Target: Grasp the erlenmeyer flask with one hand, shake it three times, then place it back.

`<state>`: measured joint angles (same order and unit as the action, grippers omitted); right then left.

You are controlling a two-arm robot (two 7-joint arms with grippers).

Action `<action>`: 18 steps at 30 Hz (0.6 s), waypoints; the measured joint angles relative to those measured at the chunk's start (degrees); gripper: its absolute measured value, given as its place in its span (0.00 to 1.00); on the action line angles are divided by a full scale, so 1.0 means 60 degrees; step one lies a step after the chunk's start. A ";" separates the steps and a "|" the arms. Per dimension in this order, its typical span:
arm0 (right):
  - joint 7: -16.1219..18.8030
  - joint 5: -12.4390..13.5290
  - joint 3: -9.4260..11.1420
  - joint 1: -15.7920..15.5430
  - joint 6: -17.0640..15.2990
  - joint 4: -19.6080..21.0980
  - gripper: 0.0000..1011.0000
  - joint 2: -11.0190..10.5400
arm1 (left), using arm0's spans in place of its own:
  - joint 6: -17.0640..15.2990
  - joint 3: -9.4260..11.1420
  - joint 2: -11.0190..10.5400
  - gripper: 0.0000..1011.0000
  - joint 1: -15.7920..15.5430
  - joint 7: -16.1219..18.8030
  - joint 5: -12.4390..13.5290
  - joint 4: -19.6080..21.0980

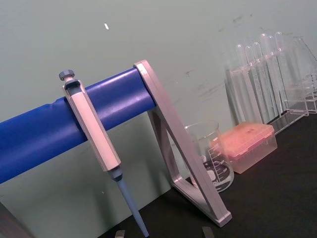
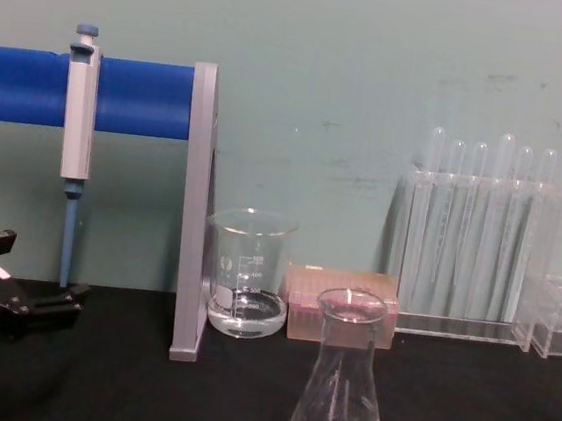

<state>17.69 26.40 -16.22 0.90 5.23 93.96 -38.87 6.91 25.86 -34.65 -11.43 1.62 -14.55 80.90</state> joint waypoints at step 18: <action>0.2153 0.0241 -0.0434 0.0334 -0.0102 -0.0053 0.99 0.0180 | 0.0001 -0.0001 0.0000 0.99 -0.0001 0.0000 0.0000 0.0000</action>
<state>30.60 27.84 -18.82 2.90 4.62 93.64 -37.79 6.91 25.86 -34.64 -11.43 1.62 -14.55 80.90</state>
